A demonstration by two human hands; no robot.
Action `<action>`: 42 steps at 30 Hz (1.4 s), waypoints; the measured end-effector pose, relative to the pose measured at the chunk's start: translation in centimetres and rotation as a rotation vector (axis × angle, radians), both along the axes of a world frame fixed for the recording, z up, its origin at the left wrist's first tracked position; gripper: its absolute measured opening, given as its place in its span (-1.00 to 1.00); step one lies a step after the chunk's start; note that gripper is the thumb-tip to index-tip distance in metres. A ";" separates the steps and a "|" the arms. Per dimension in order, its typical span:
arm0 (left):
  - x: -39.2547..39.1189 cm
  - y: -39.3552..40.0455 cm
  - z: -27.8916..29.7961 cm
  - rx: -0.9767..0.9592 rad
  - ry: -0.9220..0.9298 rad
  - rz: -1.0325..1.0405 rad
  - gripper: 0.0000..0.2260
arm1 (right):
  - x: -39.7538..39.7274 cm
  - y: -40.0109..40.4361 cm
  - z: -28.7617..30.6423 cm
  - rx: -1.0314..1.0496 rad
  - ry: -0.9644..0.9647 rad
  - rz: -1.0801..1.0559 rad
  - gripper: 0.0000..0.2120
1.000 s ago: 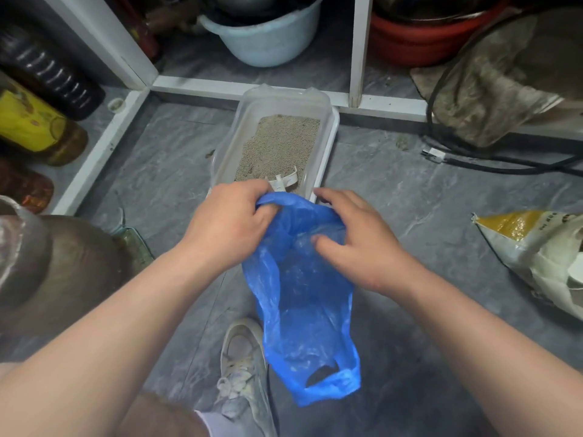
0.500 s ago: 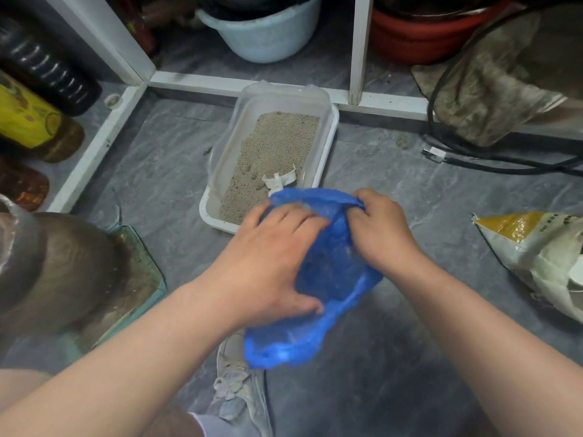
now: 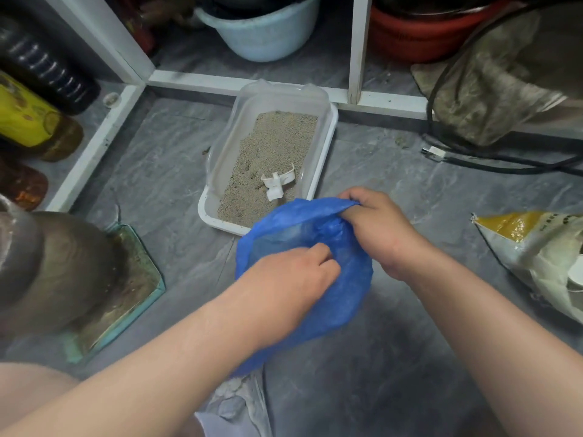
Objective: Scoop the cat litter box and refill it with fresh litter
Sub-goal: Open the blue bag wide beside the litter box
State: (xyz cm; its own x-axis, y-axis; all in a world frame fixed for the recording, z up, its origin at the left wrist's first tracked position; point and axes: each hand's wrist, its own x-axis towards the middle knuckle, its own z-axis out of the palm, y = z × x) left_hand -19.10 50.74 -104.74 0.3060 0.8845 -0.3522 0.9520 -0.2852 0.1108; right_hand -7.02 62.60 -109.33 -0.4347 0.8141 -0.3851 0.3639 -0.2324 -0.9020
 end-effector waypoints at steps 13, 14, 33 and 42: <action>-1.3 -0.9 -0.1 -0.484 0.264 0.445 0.27 | 1.0 0.9 -1.6 -0.052 -0.153 -0.187 -0.79; -1.4 -0.7 -0.2 -0.427 0.192 0.462 0.19 | 1.1 1.2 -1.7 -0.047 -0.153 -0.210 -0.79; -1.3 0.1 2.0 -0.304 0.009 0.093 -0.48 | 5.2 5.1 -0.1 -0.270 -0.050 -0.342 -0.81; -2.8 1.0 0.2 -0.853 -0.254 0.924 -0.26 | 4.4 4.5 2.2 -0.426 0.192 -0.415 -0.75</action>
State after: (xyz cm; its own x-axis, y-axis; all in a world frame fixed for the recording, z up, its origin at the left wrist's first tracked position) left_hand -21.93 51.78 -104.52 -0.1562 0.3279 -0.9317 0.6829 0.7174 0.1380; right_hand -2.57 67.12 -107.13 -0.2085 0.7221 -0.6596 0.0068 -0.6734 -0.7393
